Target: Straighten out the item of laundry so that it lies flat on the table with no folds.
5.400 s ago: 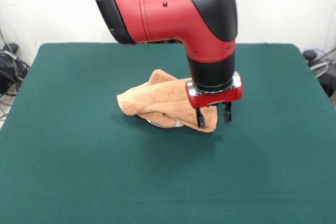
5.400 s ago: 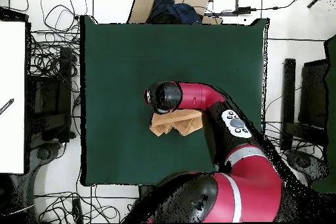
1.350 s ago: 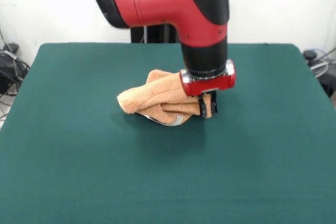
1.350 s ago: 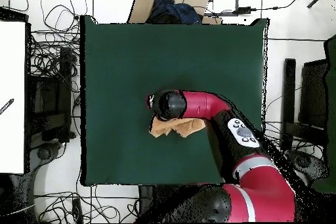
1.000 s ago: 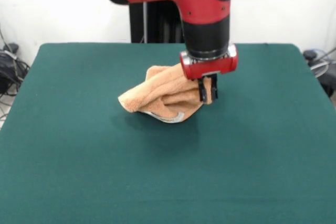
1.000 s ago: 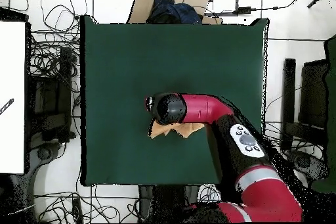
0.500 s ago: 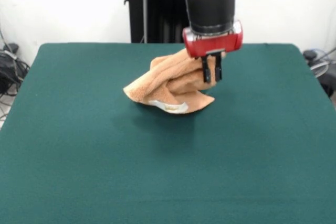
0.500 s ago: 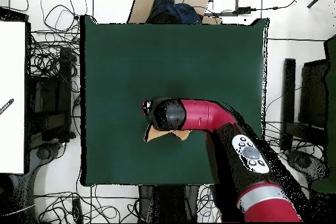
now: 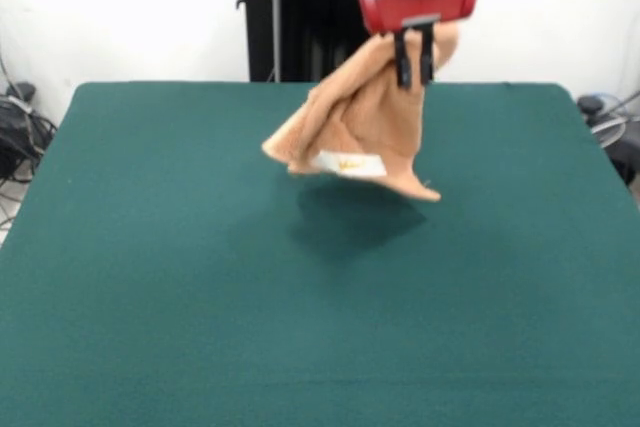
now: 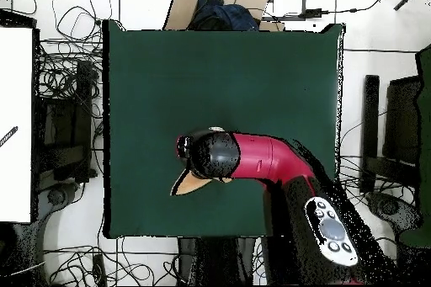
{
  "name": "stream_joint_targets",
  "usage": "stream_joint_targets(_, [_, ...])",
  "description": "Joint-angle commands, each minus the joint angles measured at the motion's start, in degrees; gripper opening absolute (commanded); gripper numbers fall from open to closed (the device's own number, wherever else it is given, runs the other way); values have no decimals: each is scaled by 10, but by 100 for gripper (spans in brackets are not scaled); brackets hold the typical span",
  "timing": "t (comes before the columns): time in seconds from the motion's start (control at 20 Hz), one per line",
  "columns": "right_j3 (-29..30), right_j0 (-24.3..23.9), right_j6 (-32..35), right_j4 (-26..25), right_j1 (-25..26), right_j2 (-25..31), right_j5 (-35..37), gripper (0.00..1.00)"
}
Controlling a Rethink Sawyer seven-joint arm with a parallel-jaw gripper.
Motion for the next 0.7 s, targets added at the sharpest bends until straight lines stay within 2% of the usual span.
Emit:
stream_joint_targets(0.05, [54, 8, 51, 45, -80, 14, 85, 0])
stream_joint_targets(0.45, [77, 6, 51, 73, -67, 33, 41, 0])
stream_joint_targets(0.7, [78, -1, 37, 73, -47, 40, 18, 0])
